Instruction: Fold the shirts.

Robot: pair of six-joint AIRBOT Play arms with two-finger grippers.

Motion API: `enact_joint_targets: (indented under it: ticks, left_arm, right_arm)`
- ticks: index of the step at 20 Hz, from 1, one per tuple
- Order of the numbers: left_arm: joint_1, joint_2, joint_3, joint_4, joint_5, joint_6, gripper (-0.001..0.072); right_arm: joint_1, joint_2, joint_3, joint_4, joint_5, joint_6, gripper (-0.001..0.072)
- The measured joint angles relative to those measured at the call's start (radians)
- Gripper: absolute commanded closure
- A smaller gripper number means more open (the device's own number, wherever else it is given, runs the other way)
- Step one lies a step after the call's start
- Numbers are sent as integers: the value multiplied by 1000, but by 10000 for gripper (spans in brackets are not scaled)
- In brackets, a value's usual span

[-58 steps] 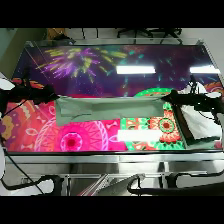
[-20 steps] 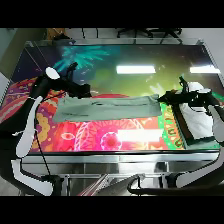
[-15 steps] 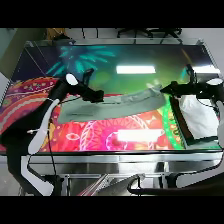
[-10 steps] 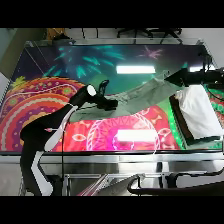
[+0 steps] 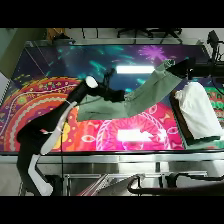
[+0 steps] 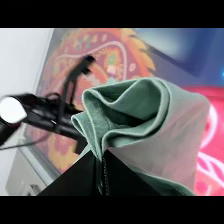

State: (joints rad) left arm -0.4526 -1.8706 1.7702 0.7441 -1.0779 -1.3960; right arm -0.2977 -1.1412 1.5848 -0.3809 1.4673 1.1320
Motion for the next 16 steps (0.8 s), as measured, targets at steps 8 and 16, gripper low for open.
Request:
enact_joint_targets:
  ticks: [8,16]
  left_arm:
    - [375,465,235,-15,-327,36,691]
    - [554,846,-61,-12,-343,84,691]
  right_arm:
    - [455,-93,1,43,-340,-19,696]
    - [1048,-471,0,49,-1039,-248,409]
